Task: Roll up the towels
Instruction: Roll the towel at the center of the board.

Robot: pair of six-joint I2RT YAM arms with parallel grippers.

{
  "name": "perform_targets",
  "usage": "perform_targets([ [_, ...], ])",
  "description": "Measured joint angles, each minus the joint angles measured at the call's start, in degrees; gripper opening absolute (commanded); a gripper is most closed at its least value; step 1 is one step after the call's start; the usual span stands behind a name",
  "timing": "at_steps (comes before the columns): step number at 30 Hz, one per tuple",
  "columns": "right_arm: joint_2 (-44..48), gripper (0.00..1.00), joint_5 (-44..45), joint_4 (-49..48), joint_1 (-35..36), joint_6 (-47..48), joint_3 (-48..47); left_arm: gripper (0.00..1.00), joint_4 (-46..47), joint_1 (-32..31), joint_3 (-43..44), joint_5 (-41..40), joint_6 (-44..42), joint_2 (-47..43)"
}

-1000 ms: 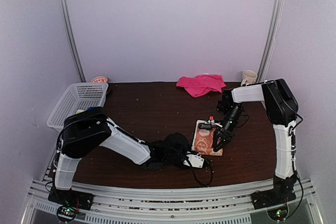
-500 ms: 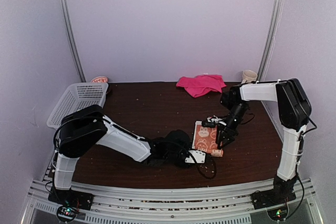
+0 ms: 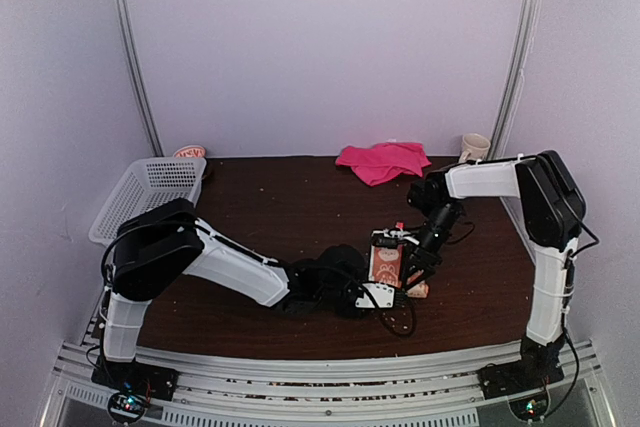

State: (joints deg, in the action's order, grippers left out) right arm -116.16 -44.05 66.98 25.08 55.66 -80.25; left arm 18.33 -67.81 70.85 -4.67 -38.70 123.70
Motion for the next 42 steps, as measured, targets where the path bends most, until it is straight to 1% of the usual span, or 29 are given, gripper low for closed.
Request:
perform_targets([
  [3, -1.2, 0.21, 0.24, -1.05, 0.26, -1.51, 0.04, 0.0, 0.0, 0.0, 0.0, 0.0, 0.2, 0.0],
  [5, -2.34, 0.11, 0.35, -1.22, 0.35, -2.21, 0.04, 0.0, -0.02, 0.0, 0.0, 0.02, 0.28, 0.0],
  [7, -3.54, 0.04, 0.13, -1.09, 0.37, -2.36, -0.02, 0.0, -0.04, 0.0, 0.0, 0.2, 0.31, 0.0],
  [9, -4.5, 0.0, -0.42, -0.42, 0.46, -2.08, -0.33, 0.02, -0.07, 0.0, 0.0, 0.44, 0.33, 0.0],
  [12, -5.55, 0.0, -1.25, 1.57, 0.44, -0.79, -1.4, 0.36, 0.24, 0.0, -0.42, 0.74, 0.39, -0.07],
  [14, -6.19, 0.0, -1.88, 3.02, 0.52, 0.72, -2.03, 0.6, 1.22, -0.07, -2.27, 1.14, 0.26, -0.76],
  [15, -6.56, 0.0, -2.25, 3.91, 0.57, 1.64, -2.32, 0.68, 2.69, -0.22, -3.76, 1.01, 0.17, -1.44],
  [16, -6.95, 0.0, -2.56, 4.83, 0.57, 2.47, -2.58, 0.72, 3.52, -0.46, -5.11, 0.9, -0.13, -2.62],
  [17, -7.3, 0.0, -2.73, 5.66, 0.61, 3.1, -2.78, 0.76, 4.24, -0.55, -6.25, 0.81, -0.31, -3.5],
  [19, -7.8, 0.0, -3.06, 7.1, 0.81, 4.35, -2.78, 0.79, 6.03, -1.07, -8.96, 0.26, -1.05, -5.33],
  [22, -8.07, 0.0, -3.3, 8.35, 1.64, 5.62, -2.71, 0.79, 10.23, -2.29, -12.31, -1.95, -3.06, -6.27],
  [25, -8.07, 0.0, -3.72, 8.94, 2.73, 6.16, -2.67, 0.76, 13.31, -3.93, -13.7, -4.52, -5.75, -6.16],
  [30, -8.39, 0.0, -4.04, 9.6, 3.54, 6.64, -2.69, 0.61, 19.54, -6.73, -15.43, -8.15, -11.06, -4.55],
  [31, -8.68, 0.0, -4.07, 9.66, 3.5, 6.71, -2.69, 0.59, 20.28, -7.06, -15.43, -8.5, -11.89, -4.09],
  [39, -9.88, 0.0, -4.76, 10.19, 2.97, 6.86, -2.69, 0.57, 24.26, -7.19, -13.75, -12.2, -16.22, -0.68],
  [42, -9.88, 0.0, -4.81, 10.25, 2.8, 6.97, -2.69, 0.52, 25.22, -7.13, -12.72, -13.4, -17.18, 0.55],
])
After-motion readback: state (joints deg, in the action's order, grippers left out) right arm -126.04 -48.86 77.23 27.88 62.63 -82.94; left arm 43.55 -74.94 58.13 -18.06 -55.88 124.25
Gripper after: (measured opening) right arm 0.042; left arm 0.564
